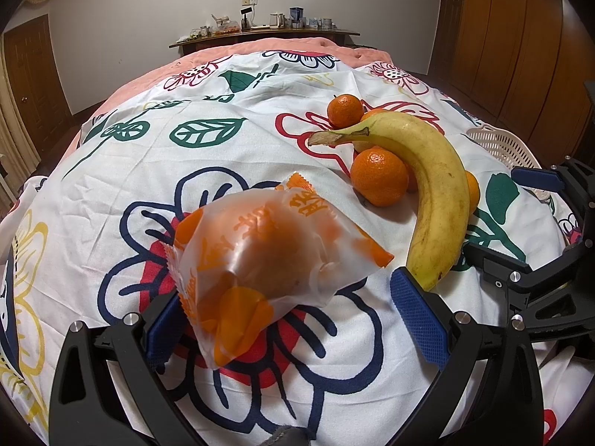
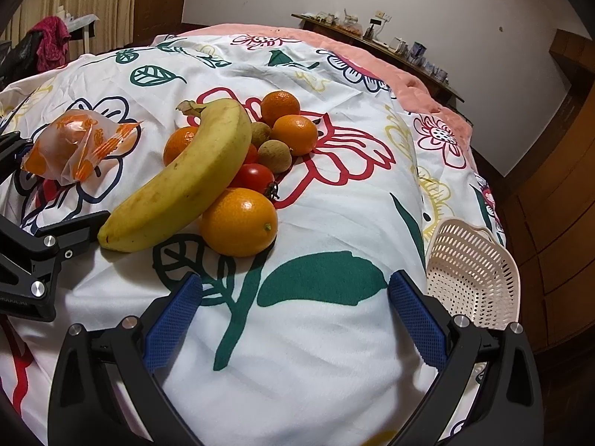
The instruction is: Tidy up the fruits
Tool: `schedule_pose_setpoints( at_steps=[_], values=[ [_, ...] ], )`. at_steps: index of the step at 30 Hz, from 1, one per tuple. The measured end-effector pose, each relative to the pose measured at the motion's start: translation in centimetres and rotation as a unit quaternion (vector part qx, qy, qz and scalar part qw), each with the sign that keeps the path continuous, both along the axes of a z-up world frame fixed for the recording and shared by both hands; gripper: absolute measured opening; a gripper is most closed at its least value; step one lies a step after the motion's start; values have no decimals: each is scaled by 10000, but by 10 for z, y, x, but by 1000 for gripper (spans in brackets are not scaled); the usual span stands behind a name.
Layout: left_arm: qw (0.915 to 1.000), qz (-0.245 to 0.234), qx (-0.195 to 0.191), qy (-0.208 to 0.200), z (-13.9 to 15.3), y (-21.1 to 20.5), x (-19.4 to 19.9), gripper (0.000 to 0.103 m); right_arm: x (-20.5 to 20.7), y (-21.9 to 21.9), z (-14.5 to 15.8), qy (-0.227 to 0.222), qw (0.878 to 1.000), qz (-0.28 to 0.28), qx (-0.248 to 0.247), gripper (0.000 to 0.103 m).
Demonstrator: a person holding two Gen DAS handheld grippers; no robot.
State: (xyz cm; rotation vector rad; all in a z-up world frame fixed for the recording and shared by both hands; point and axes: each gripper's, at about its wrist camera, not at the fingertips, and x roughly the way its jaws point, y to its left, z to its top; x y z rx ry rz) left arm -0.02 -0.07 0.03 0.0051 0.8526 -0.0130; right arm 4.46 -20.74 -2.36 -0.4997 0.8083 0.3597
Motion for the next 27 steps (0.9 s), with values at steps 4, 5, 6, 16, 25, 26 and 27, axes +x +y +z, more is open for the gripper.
schedule_pose_setpoints(
  at_steps=[4, 5, 6, 16, 25, 26, 27],
  values=[
    [10000, -20, 0, 23, 2, 1, 3, 101, 1, 1, -1, -8, 10000, 6, -7, 98],
    [10000, -23, -2, 26, 0, 0, 3, 101, 0, 1, -1, -9, 10000, 8, -6, 98],
    [10000, -21, 3, 22, 0, 0, 3, 101, 0, 1, -1, -11, 10000, 10, -5, 98],
    [9994, -111, -288, -135, 8, 8, -5, 101, -1, 0, 0, -14, 10000, 2, 28, 98],
    [9982, -52, -457, -380, 25, 17, -14, 101, 0, -1, 0, -18, 10000, 19, 89, 98],
    [9982, -67, -449, -398, 27, 17, -14, 101, 0, -1, 0, -21, 10000, 18, 92, 98],
    [9983, -71, -436, -391, 28, 15, -11, 101, -1, -1, 0, -26, 9999, 18, 96, 98]
  ],
)
